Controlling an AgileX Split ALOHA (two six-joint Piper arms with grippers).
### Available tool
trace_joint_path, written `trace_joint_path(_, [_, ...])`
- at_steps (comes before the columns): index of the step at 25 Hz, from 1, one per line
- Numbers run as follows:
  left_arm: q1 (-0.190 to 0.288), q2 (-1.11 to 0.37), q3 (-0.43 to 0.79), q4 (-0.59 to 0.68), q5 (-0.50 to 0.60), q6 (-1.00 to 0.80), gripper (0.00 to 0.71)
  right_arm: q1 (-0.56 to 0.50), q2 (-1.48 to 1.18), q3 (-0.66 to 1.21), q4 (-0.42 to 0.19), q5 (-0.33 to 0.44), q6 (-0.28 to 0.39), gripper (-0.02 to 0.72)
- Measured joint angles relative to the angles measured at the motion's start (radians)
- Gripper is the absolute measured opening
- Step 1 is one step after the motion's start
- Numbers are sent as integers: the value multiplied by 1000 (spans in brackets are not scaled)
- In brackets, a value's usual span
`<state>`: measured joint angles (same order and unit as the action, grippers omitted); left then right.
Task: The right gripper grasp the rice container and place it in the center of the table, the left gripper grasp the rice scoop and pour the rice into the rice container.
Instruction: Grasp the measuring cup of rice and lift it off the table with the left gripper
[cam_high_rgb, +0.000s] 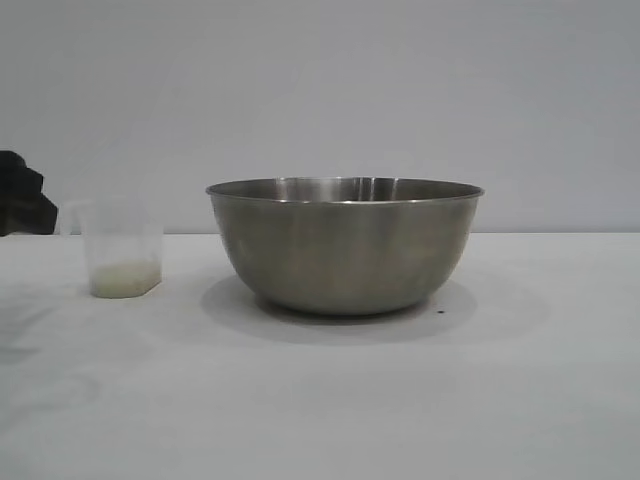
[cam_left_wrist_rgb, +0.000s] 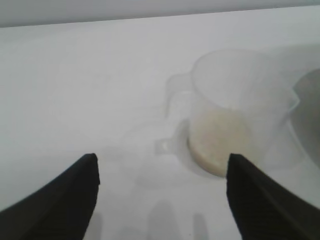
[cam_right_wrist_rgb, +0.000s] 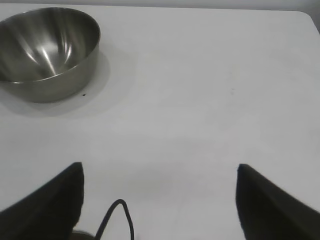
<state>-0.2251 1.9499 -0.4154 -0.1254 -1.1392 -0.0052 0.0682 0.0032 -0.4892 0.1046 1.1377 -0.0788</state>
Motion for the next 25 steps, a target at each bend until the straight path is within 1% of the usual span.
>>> trace_joint_path(1, [0,8,-5,0,0,0,356,0,0,0,0,0,0,532])
trace_joint_path(15, [0,72,-77,12,-2,11,356,0,0,0,0,0,0,532])
trace_joint_path(25, [0,133,-163,27,-2,25,356,0,0,0,0,0,0,532])
